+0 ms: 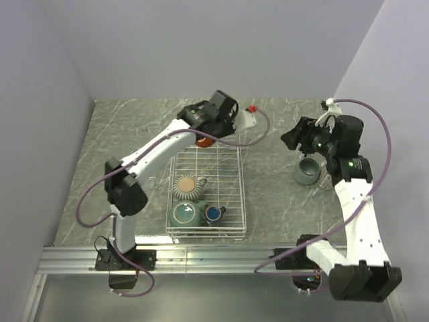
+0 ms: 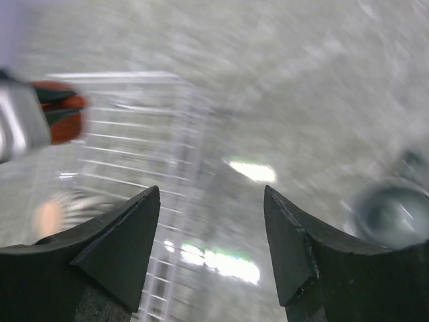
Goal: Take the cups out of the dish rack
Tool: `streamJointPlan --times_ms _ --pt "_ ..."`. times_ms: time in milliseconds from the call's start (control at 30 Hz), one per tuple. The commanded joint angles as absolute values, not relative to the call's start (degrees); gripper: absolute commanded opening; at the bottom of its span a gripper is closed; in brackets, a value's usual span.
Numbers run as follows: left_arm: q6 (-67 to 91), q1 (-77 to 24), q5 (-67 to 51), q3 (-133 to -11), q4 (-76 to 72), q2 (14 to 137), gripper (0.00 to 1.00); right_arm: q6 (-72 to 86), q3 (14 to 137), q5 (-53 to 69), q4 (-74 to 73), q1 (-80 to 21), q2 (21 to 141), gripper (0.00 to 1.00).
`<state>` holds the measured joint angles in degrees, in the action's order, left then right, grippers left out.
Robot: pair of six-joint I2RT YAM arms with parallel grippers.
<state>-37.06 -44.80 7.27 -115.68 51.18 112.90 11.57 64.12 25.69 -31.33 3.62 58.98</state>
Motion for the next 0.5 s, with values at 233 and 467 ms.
streamJointPlan --times_ms 233,467 --pt "-6.35 -41.31 -19.31 -115.30 34.19 94.75 0.00 29.59 52.84 49.92 3.54 -4.47 51.68 0.74" --pt "7.21 -37.79 -38.40 -117.25 32.61 93.52 0.00 42.79 47.38 51.59 27.75 -11.77 54.40 0.73"
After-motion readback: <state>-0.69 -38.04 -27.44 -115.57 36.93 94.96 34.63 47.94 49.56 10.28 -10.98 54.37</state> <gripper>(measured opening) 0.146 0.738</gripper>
